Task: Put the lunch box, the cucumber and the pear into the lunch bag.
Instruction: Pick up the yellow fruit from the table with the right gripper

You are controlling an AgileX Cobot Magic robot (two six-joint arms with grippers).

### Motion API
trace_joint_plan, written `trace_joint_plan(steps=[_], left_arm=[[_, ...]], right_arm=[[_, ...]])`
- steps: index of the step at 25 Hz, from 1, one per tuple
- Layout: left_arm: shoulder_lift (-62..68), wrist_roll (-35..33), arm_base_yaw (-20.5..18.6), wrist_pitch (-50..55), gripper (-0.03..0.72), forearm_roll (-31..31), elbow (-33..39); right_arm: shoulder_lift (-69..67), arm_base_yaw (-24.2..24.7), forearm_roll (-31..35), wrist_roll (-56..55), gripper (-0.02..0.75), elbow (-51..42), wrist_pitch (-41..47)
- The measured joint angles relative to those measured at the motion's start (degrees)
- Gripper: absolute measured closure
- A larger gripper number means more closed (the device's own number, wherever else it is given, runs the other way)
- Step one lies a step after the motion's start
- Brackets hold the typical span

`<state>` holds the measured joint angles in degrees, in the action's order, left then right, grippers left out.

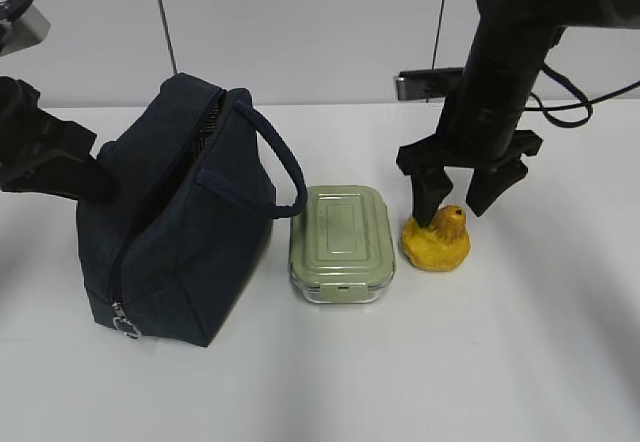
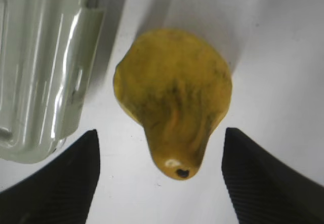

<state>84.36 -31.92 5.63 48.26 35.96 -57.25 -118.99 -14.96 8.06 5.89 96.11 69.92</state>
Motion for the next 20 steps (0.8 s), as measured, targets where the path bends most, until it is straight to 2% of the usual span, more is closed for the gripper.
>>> trace_joint_plan(steps=[6, 12, 20], left_arm=[[0.0, 0.0, 0.0, 0.0, 0.686, 0.0, 0.0], [0.0, 0.0, 0.0, -0.1, 0.686, 0.0, 0.0], [0.0, 0.0, 0.0, -0.1, 0.686, -0.1, 0.0]], right_arm=[[0.0, -1.1, -3.0, -1.3, 0.188, -3.1, -0.3], [0.0, -1.4, -3.8, -1.4, 0.367, -3.2, -3.3], [0.0, -1.5, -4.2, -1.5, 0.481, -3.2, -4.4]])
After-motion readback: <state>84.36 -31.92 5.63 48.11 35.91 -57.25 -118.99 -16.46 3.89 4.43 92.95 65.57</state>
